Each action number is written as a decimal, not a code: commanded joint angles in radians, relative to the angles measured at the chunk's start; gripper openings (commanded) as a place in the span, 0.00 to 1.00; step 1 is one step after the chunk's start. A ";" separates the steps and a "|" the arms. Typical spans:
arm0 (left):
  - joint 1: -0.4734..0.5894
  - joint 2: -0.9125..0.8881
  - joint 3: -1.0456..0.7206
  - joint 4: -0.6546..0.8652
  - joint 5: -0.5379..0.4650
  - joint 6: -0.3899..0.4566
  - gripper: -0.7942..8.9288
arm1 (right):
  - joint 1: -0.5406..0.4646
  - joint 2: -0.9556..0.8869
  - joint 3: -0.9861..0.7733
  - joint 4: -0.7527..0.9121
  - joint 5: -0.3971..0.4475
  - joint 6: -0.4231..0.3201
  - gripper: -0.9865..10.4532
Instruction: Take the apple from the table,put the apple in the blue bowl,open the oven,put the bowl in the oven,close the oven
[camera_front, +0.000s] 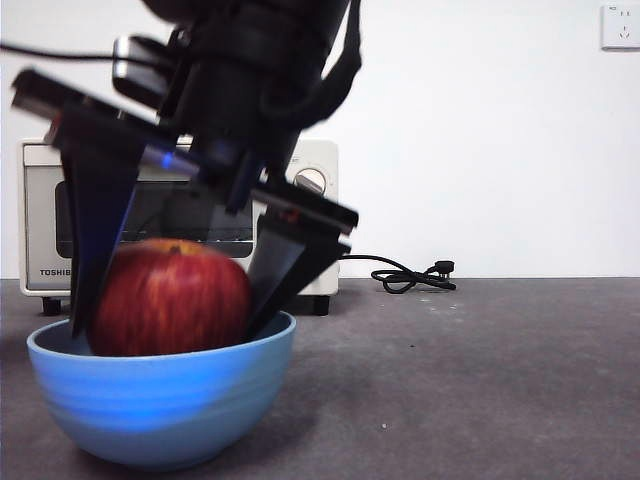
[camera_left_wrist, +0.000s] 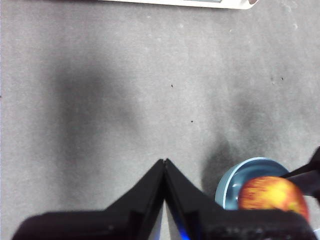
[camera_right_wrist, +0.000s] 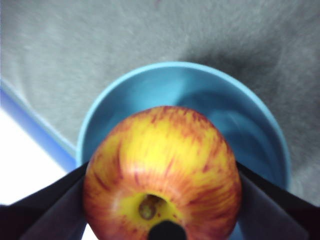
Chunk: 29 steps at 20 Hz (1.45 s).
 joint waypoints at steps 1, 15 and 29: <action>-0.002 0.003 0.001 0.006 -0.003 0.013 0.08 | 0.006 0.026 0.001 0.015 0.026 0.010 0.09; -0.002 0.009 0.001 0.008 -0.003 0.036 0.08 | 0.007 0.052 0.001 0.056 0.099 0.040 0.47; -0.002 0.009 0.001 0.007 -0.003 0.046 0.08 | 0.026 0.051 0.011 0.056 0.085 0.065 0.47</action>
